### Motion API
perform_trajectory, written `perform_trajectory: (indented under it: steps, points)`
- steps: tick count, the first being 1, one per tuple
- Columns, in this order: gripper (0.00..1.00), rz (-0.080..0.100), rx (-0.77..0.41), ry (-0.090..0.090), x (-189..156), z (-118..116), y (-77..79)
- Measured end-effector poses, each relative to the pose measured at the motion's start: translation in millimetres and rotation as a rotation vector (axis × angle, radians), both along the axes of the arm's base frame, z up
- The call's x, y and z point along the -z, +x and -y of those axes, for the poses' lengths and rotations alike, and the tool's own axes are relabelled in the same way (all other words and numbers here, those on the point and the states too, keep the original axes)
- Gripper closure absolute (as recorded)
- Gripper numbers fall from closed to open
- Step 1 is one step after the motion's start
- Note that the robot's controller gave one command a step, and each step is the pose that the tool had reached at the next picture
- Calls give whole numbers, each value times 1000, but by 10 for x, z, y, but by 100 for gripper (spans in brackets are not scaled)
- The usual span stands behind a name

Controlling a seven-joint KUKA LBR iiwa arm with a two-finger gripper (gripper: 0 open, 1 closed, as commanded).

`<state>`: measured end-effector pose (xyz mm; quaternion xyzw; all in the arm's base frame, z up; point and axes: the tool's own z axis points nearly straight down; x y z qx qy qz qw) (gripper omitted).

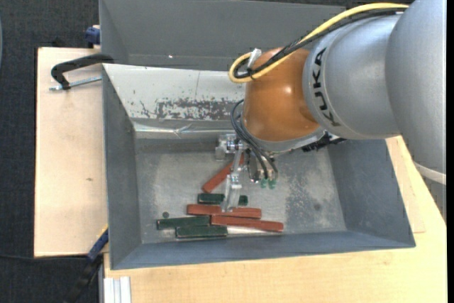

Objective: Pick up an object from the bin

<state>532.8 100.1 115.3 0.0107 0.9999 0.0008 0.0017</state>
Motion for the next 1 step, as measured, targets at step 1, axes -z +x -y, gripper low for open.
perform_trajectory:
  steps: [1]
  points:
    - [100, -4, -110, -1, 447, 738, 93]
